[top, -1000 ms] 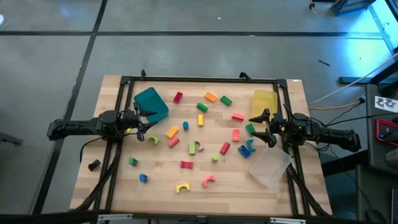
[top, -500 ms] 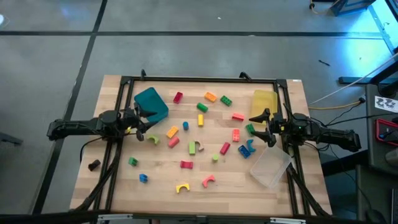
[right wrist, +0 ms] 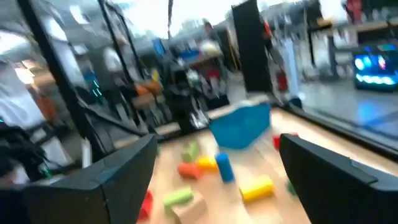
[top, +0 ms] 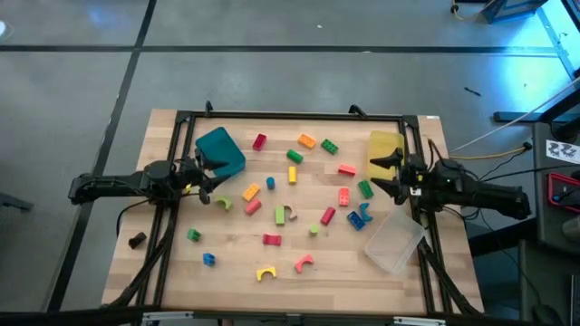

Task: Sort blocks by size
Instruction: Put the orange game piece into the yellow bin

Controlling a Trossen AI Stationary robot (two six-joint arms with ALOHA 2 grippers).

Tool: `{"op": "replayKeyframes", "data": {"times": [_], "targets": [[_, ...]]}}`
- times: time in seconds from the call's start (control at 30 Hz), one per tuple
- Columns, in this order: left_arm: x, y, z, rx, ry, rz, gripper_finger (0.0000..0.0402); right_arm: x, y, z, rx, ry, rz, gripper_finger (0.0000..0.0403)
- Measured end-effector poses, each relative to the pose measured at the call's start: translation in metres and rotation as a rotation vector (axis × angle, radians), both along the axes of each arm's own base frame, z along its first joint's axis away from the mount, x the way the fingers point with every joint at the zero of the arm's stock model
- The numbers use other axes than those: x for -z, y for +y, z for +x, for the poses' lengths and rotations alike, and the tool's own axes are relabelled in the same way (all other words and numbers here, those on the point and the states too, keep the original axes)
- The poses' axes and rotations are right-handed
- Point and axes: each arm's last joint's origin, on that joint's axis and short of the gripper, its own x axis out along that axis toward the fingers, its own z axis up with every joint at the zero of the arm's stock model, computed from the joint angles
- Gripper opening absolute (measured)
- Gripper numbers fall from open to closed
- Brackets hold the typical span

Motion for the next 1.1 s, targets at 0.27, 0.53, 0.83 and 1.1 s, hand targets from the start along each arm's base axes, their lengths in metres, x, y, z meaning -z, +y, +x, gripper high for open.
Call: {"op": "replayKeyframes", "data": {"times": [0.27,0.53,0.83,1.1], "targets": [[0.0,0.0,0.0,-0.008,-0.005,-0.013,0.0194,-0.035,-0.01,0.034,0.2,0.495,-0.052,0.034],[0.0,0.0,0.0,-0.007,-0.021,-0.062,0.0194,-0.033,-0.036,0.1,0.252,0.961,-0.074,0.034],[0.0,0.0,0.0,-0.007,-0.025,-0.074,0.0194,0.014,-0.09,0.15,0.179,1.268,0.027,0.034],[0.0,0.0,0.0,-0.007,-0.025,-0.074,0.0194,0.055,-0.107,0.157,0.102,1.418,0.137,0.034]]}}
